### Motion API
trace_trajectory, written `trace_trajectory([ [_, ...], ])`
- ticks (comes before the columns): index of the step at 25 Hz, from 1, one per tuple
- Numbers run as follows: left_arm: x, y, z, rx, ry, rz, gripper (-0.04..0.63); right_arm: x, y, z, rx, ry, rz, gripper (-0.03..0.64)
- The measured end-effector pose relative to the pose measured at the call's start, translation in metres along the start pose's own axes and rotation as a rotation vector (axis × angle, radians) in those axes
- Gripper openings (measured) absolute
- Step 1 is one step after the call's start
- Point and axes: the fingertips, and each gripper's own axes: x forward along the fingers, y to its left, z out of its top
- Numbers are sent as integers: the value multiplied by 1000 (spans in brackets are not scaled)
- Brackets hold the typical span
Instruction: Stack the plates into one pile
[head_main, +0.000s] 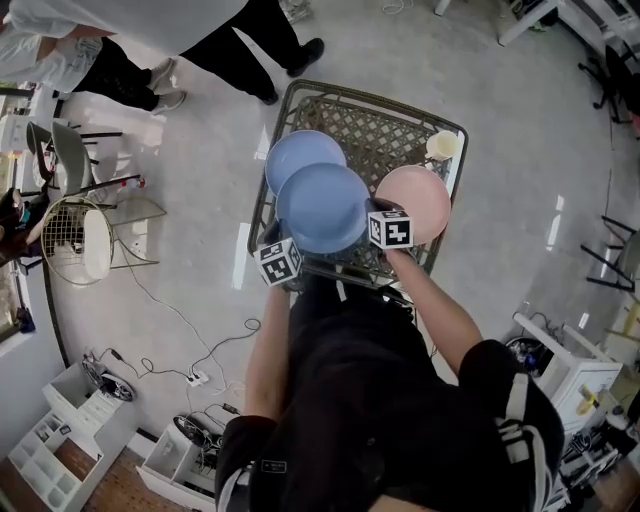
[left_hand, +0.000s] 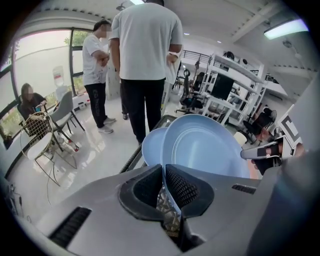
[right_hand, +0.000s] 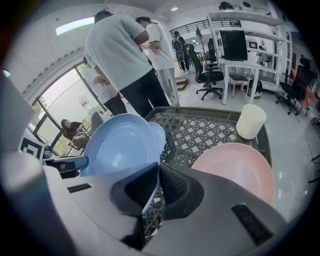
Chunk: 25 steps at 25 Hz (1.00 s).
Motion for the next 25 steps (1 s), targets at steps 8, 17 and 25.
trace_trajectory([
  [8, 31, 18, 32, -15, 2, 9, 32, 28, 4, 39, 4, -3, -4, 18],
  [17, 82, 48, 45, -30, 77, -2, 32, 77, 7, 57, 29, 70, -43, 18],
  [25, 121, 63, 42, -28, 148, -20, 33, 115, 3, 62, 37, 133, -81, 18],
])
